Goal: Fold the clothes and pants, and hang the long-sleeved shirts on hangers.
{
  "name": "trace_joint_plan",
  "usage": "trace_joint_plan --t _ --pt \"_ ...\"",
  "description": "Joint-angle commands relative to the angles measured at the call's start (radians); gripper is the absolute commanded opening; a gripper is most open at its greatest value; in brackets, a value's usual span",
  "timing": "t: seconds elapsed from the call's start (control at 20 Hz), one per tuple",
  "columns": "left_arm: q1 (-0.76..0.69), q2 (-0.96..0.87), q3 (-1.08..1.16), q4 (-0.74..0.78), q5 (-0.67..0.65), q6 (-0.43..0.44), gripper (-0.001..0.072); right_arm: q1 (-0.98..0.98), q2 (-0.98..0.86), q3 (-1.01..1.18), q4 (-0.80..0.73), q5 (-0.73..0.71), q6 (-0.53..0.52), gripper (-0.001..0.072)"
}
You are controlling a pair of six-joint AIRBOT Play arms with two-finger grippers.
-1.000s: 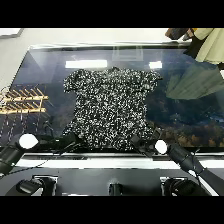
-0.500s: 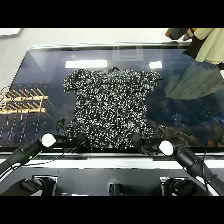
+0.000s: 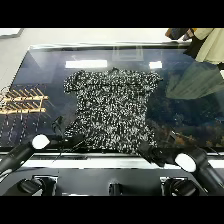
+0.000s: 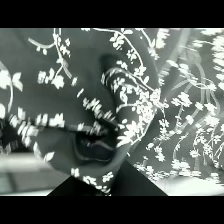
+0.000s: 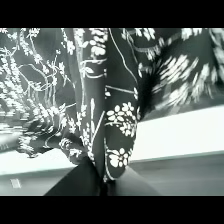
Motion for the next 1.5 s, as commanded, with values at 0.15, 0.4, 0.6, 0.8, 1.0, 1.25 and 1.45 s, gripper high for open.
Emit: trace_joint_plan --t 0.15,0.4,0.6,0.8,1.0,1.25,1.45 --pt "-0.012 0.386 0.001 0.036 -0.381 0.022 0.0016 0.001 0.398 0.001 0.132 0.406 0.245 0.0024" --pt "-0.011 0.338 0.002 -0.132 -0.192 0.023 0.0016 0.001 0.315 0.001 0.022 0.109 0.336 0.0024" --pt "-0.01 0.167 0.036 -0.206 0.002 0.071 0.0016 0.0 0.101 0.05 -0.142 -0.079 0.463 0.0024" --pt "0.002 -0.073 0.144 -0.21 0.097 0.129 0.0016 -0.023 -0.139 0.149 -0.278 -0.24 0.534 0.0024" --pt "0.043 -0.285 0.256 -0.21 0.135 0.158 0.0016 -0.132 -0.295 0.198 -0.268 -0.309 0.464 0.0025" --pt "0.051 -0.452 0.348 -0.21 0.151 0.158 0.0018 -0.128 -0.335 0.197 -0.22 -0.147 0.254 0.0025" --pt "0.053 -0.486 0.378 -0.209 0.152 0.158 0.0188 -0.128 -0.335 0.197 -0.222 -0.069 0.138 0.0118"
